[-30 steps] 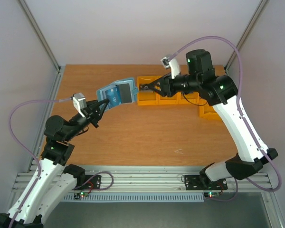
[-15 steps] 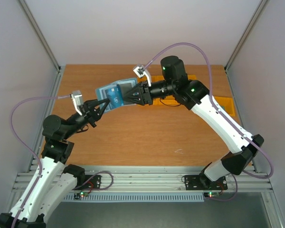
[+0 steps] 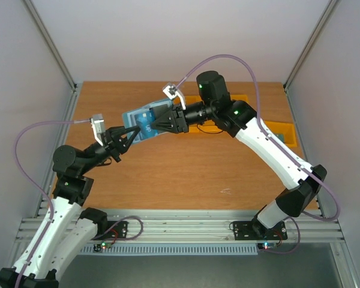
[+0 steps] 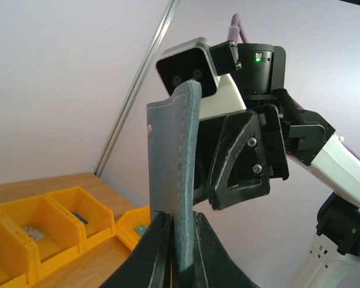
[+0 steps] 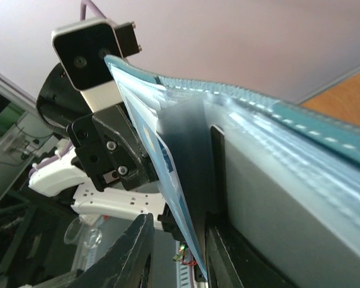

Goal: Take the credit cards out of the card holder

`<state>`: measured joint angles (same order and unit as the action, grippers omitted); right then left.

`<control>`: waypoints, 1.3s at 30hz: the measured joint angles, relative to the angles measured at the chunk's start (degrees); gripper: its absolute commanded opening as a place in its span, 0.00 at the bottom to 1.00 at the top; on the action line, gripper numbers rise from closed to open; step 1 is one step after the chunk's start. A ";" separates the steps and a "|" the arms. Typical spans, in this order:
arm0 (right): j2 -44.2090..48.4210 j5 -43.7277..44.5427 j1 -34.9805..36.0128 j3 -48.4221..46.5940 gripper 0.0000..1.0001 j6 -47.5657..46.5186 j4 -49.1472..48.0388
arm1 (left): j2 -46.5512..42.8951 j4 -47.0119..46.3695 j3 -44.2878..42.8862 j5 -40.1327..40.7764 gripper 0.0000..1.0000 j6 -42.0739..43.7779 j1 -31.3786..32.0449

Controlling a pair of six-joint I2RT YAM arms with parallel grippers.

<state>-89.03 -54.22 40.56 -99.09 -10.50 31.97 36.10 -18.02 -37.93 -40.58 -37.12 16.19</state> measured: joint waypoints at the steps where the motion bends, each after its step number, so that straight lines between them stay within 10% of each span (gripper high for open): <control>1: -0.42 -0.52 0.20 -0.02 0.19 -0.02 -0.02 | 0.07 0.00 0.00 -0.07 0.00 0.00 0.00; 6: -1.55 -1.86 0.57 -0.02 0.06 -0.04 -0.02 | 0.24 -0.13 0.00 -0.39 0.00 -0.09 -0.04; 17: -1.44 -3.13 0.55 -0.79 0.20 -2.45 1.53 | 0.22 -0.76 0.00 -0.63 0.00 -0.44 -0.04; 39: -0.46 -1.97 0.26 -0.94 0.01 -5.01 5.20 | -0.17 -1.44 0.00 -1.03 0.08 -0.59 -0.07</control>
<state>-89.49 -56.18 40.82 -100.03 -15.51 37.17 35.92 -19.46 -37.93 -41.60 -37.71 16.12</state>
